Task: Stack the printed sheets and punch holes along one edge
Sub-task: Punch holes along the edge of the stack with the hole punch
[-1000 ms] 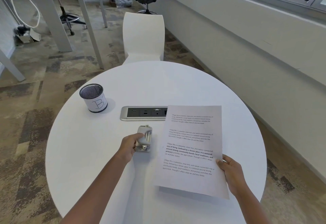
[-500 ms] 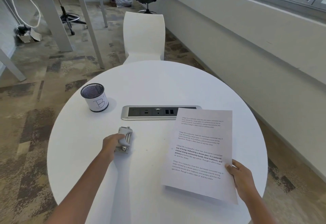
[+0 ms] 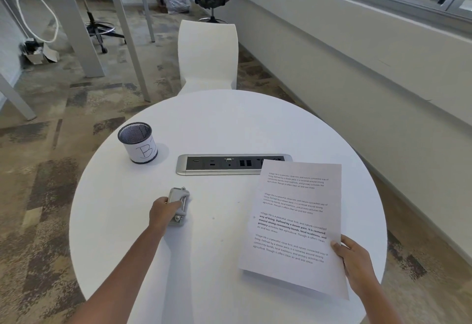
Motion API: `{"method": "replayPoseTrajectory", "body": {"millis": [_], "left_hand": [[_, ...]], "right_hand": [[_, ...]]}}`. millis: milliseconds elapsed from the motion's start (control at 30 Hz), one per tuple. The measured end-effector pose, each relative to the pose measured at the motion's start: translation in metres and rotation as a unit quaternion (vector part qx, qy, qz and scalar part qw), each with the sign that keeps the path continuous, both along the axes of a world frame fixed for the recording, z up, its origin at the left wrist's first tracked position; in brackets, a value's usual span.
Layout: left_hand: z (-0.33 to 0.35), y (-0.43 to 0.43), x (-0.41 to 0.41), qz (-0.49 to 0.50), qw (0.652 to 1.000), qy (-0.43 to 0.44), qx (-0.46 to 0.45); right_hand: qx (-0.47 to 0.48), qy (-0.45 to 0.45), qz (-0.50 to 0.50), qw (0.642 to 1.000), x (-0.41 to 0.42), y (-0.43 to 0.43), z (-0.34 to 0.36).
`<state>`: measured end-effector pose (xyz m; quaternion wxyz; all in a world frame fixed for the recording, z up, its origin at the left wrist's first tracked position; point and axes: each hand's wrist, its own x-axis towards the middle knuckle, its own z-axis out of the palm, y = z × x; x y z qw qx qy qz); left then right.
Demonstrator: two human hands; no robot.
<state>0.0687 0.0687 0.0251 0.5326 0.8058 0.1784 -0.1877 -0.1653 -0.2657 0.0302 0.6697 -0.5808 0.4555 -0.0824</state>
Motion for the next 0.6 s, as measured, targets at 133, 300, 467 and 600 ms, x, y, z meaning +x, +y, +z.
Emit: {"method": "replayPoseTrajectory", "body": {"millis": [133, 300, 467, 600], "left_hand": [[0.001, -0.006, 0.001, -0.038, 0.991, -0.024, 0.127], [-0.003, -0.015, -0.002, -0.05, 0.974, -0.051, 0.213], [-0.001, -0.017, -0.005, -0.048, 0.969, -0.059, 0.235], [-0.001, -0.017, -0.006, -0.048, 0.97, -0.063, 0.231]], "right_hand": [[-0.004, 0.002, 0.008, 1.0, -0.003, 0.0, 0.001], [0.013, -0.006, 0.009, 1.0, -0.007, 0.0, -0.001], [0.017, -0.012, 0.01, 1.0, -0.01, 0.002, 0.0], [0.009, -0.016, 0.015, 1.0, -0.013, 0.003, -0.002]]}}
